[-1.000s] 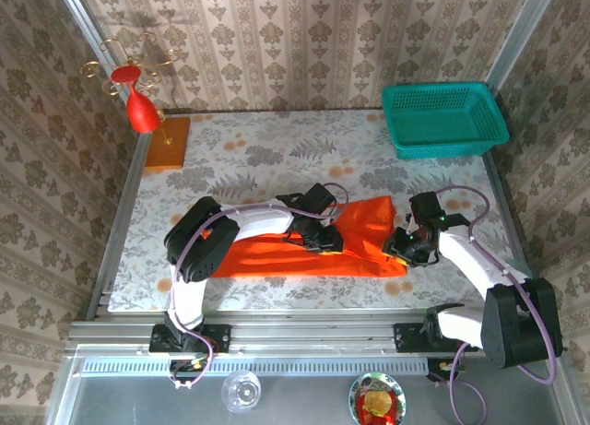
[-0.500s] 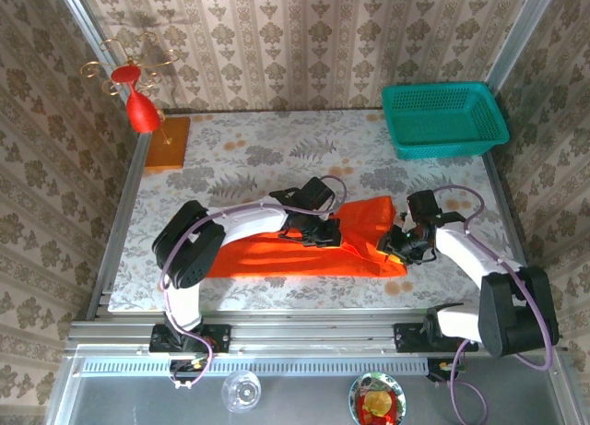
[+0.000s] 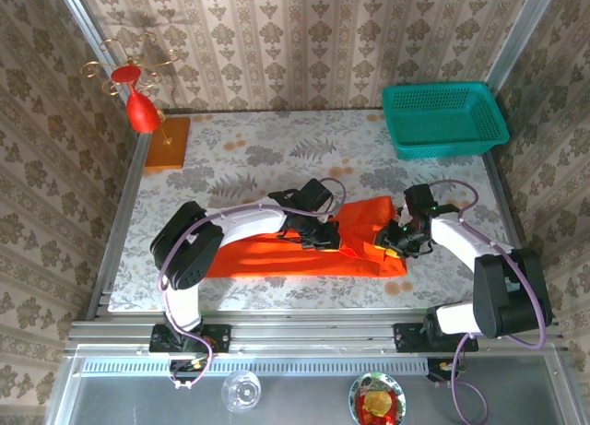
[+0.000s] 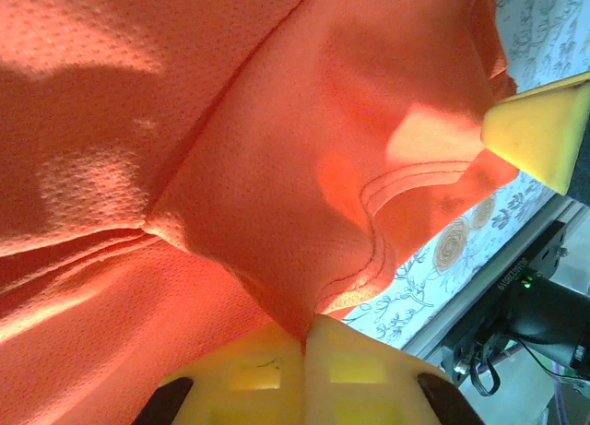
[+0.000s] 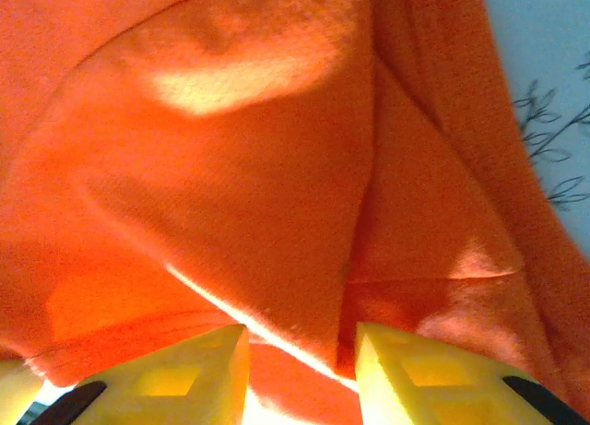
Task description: Fold the inside-out t-shirt
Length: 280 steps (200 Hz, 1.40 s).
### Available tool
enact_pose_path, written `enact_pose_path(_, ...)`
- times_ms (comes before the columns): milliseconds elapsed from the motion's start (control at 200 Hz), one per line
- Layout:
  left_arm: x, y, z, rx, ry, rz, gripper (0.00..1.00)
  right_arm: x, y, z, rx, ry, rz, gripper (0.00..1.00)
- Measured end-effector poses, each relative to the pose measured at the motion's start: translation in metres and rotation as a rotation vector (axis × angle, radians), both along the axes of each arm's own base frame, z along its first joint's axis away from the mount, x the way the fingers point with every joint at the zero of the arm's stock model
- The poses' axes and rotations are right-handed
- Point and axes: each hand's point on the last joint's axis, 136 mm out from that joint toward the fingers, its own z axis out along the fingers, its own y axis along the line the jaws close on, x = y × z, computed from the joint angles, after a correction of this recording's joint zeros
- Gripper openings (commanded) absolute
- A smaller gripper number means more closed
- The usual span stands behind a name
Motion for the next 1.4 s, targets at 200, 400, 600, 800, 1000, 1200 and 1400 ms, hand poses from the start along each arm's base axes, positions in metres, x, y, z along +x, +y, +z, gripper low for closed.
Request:
enact_pose_path(200, -0.004, 0.001, -0.015, 0.029, 0.023, -0.007, 0.02, -0.004, -0.003, -0.015, -0.024, 0.053, 0.006, 0.28)
enact_pose_path(400, -0.006, 0.004, -0.028, 0.056, 0.040, -0.011, 0.01, -0.002, -0.002, -0.015, -0.022, 0.044, 0.018, 0.00)
enact_pose_path(600, -0.005, 0.006, -0.029, 0.064, 0.031, -0.013, 0.00, -0.002, -0.002, 0.015, -0.014, -0.048, 0.018, 0.00)
enact_pose_path(800, -0.007, 0.009, -0.032, 0.075, 0.034, -0.020, 0.10, -0.010, -0.005, 0.013, -0.030, -0.019, 0.018, 0.17)
enact_pose_path(1000, -0.007, 0.011, -0.023, 0.069, 0.026, -0.020, 0.20, -0.016, -0.014, 0.009, -0.083, 0.021, 0.008, 0.37)
enact_pose_path(1200, 0.012, 0.025, 0.038, -0.031, -0.063, 0.030, 0.21, 0.006, -0.011, 0.050, -0.100, -0.095, 0.011, 0.37)
enact_pose_path(1400, 0.062, 0.086, 0.055, 0.008, -0.159, 0.155, 0.14, 0.011, 0.038, 0.062, -0.019, -0.121, 0.105, 0.36)
